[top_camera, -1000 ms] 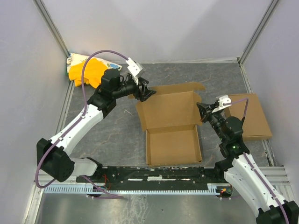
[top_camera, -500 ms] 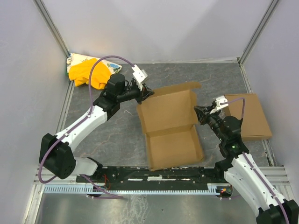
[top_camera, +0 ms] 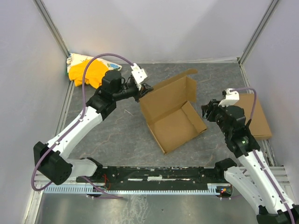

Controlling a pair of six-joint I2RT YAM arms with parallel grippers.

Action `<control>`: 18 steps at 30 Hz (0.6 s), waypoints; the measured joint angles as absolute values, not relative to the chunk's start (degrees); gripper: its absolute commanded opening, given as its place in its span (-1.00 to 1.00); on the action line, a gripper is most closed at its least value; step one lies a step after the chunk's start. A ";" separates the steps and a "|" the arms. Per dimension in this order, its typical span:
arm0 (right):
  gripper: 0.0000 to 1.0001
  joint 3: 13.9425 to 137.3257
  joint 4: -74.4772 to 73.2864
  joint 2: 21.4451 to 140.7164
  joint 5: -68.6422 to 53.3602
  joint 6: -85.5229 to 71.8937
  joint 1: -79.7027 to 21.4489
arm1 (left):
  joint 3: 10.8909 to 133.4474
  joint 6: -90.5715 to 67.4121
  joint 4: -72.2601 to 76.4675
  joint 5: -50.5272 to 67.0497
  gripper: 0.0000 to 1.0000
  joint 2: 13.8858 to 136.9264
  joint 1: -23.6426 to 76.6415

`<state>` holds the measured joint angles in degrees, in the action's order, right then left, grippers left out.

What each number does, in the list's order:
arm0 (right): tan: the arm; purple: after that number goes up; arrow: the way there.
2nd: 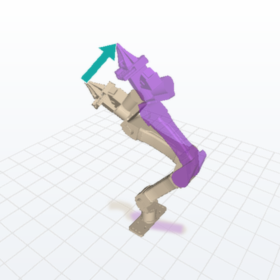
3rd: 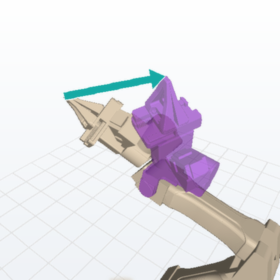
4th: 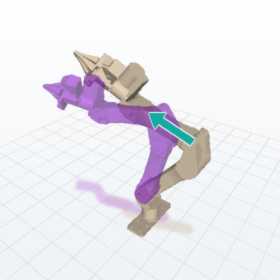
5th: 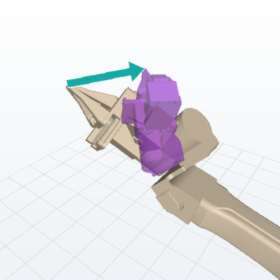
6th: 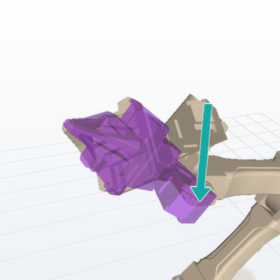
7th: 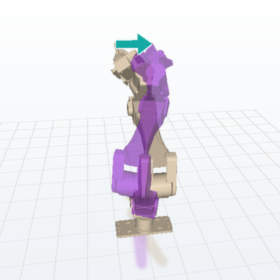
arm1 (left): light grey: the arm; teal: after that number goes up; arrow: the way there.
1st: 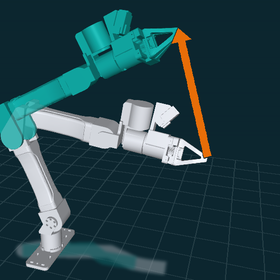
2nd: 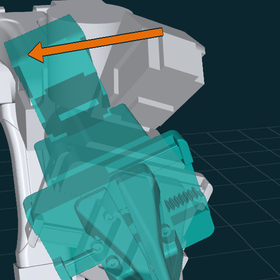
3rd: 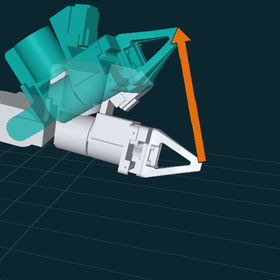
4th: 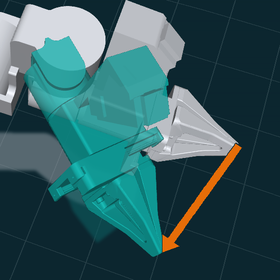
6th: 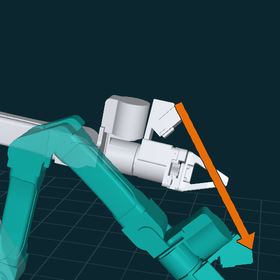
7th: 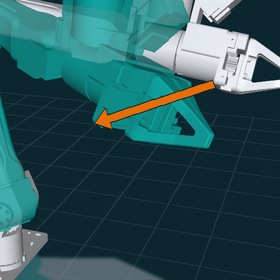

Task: Fold the paper box

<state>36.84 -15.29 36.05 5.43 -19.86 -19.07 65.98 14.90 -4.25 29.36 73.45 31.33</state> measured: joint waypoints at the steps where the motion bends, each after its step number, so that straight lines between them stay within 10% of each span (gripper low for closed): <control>1: 0.14 38.76 -18.50 36.75 8.01 -20.73 -19.07 | 67.00 16.14 -5.69 29.85 -0.94 73.45 31.44; 18: 0.13 44.93 -36.95 56.16 3.88 -27.62 -19.03 | 79.90 33.43 -24.29 39.77 -0.94 75.37 31.97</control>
